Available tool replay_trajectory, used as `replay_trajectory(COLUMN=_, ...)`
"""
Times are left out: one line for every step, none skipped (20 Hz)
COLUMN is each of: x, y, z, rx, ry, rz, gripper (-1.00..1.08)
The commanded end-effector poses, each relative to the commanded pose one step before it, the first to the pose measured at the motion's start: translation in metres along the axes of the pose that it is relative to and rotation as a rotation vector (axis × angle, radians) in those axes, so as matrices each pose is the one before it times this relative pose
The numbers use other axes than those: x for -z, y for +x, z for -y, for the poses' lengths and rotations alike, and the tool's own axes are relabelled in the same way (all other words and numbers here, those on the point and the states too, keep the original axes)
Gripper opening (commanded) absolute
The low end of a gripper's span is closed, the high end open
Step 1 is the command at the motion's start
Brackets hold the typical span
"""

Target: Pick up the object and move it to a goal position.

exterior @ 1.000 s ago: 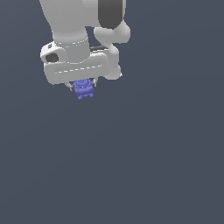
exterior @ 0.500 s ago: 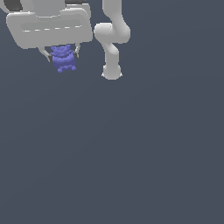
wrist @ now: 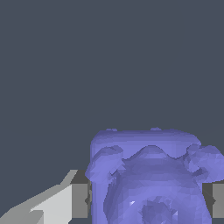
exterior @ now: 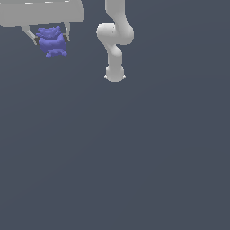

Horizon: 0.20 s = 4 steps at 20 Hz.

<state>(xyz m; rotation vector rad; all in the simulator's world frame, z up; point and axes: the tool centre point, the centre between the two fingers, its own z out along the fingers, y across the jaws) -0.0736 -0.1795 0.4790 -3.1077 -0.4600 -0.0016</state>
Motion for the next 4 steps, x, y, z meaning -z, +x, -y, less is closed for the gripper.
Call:
replay_trajectory(x=0.00455, y=-0.0013, z=-0.0021, rx=0.00063, ry=0.00047, rz=0.00082, gripper=-1.0)
replay_trajectory(x=0.00081, y=-0.00017, z=-0.00044, rx=0.0, ry=0.0, rz=0.0, gripper=-1.0)
replay_trajectory(x=0.00051, y=0.00005, z=0.00001, rx=-0.00007, ry=-0.00061, rz=0.00032, gripper=-1.0)
replay_trajectory(x=0.00015, y=-0.00002, z=-0.00008, rx=0.0, ry=0.0, rz=0.0, gripper=-1.0)
